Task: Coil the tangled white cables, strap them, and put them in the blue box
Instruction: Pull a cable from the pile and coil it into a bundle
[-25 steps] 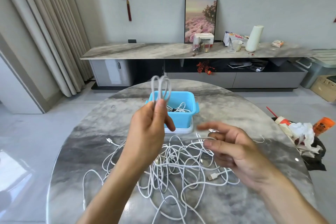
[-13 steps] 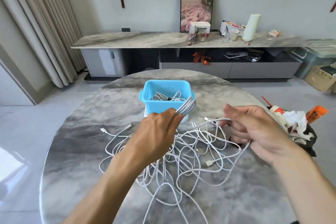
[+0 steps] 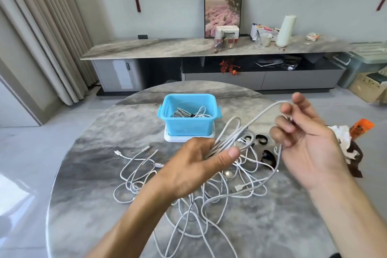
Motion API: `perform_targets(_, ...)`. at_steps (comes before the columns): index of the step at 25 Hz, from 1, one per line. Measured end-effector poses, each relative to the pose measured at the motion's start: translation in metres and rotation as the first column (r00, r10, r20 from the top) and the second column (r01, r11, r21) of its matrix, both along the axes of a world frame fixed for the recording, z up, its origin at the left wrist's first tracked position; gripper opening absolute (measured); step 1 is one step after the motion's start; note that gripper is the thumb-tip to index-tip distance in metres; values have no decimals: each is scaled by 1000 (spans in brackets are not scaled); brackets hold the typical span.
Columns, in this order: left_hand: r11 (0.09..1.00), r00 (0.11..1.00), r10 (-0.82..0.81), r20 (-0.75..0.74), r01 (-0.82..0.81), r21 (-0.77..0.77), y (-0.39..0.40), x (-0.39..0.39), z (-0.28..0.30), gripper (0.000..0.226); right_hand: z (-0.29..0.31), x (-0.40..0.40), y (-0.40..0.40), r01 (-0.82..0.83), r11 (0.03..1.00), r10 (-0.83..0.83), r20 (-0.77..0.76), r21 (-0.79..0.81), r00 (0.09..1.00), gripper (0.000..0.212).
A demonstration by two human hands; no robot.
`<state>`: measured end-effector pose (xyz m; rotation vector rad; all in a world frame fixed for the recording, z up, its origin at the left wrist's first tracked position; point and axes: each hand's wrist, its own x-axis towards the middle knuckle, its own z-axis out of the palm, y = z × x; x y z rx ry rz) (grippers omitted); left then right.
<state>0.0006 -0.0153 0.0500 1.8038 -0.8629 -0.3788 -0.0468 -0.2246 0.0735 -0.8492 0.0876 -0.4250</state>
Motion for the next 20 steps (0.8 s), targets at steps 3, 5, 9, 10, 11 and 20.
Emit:
perform_targets(3, 997, 995, 63, -78, -66, -40, -1, -6, 3, 51, -5, 4, 9, -48, 998, 50, -38, 44, 998, 20)
perform_targets(5, 979, 969, 147, -197, -171, -108, -1, -7, 5, 50, -8, 4, 17, -118, 993, 118, -123, 5, 985, 17)
perform_targets(9, 931, 908, 239, -343, -315, -185, -3, -7, 9, 47, -18, 1, 37, -202, 931, 115, -281, -304, 953, 14)
perform_targets(10, 924, 902, 257, -346, -334, -185, -4, -7, 9, 47, -19, 1, 42, -199, 922, 103, -286, -333, 953, 13)
perform_targets(11, 920, 898, 271, -346, -347, -181, -6, -6, 8, 46, -20, 1, 44, -194, 922, 96, -288, -334, 953, 12)
perform_targets(20, 920, 903, 186, -387, -298, -253, -15, -14, 6, 28, -24, -2, 60, -226, 930, 146, -272, -289, 951, 6)
